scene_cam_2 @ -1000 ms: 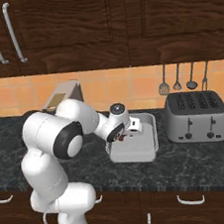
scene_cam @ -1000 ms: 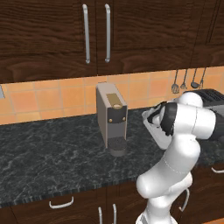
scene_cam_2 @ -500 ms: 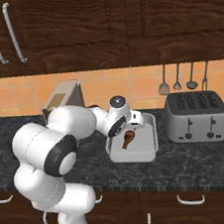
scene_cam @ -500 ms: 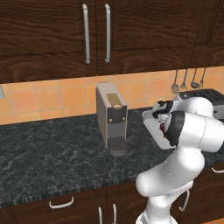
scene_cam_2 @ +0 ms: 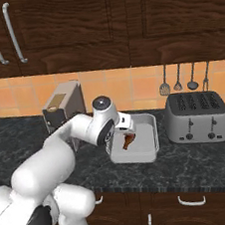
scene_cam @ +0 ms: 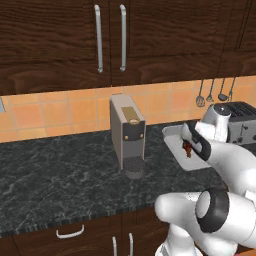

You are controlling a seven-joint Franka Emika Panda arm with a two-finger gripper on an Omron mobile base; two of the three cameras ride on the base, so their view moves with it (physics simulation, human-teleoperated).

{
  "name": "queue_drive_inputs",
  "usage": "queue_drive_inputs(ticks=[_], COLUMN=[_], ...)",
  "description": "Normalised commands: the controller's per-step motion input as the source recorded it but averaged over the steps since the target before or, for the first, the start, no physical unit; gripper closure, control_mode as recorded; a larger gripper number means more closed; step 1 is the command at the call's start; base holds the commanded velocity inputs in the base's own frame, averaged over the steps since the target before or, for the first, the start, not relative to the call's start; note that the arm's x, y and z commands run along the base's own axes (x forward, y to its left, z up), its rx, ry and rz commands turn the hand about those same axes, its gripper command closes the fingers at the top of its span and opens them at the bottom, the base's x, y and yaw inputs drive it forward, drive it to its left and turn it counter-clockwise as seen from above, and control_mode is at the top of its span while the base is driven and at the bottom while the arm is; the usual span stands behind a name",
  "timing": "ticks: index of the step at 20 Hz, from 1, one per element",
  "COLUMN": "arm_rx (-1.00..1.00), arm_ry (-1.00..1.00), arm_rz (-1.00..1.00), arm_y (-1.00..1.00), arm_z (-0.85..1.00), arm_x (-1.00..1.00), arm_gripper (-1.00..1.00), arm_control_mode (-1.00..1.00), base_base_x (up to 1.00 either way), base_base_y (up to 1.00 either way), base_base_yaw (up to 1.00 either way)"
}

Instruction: Place one avocado and one chicken drumstick in each tupperware on the nearby counter, to pack two identical lunches.

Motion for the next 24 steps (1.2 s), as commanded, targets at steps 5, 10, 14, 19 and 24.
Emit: queue_drive_inputs(ticks=[5, 10, 14, 19, 24], arm_rx=[0.07, 0.08, -0.06, -0.03, 0.00], arm_ry=[-0.16, -0.20, -0.08, 0.00, 0.00], arm_rz=[-0.06, -0.01, -0.08, -0.21, 0.00], arm_y=[0.80, 0.72, 0.41, 0.02, 0.00], arm_z=[0.36, 0.20, 0.27, 0.12, 0.00], arm_x=[-1.00, -1.00, -0.88, -0.76, 0.00], arm_gripper=[-1.00, -1.00, -1.00, -1.00, -1.00], arm_control_mode=[-1.00, -1.00, -1.00, -1.00, 1.00], base_base_x=[0.00, 0.00, 0.00, 0.00, -0.93], base_base_y=[0.00, 0.00, 0.00, 0.00, -0.12], base_base_yaw=[0.00, 0.00, 0.00, 0.00, -0.18])
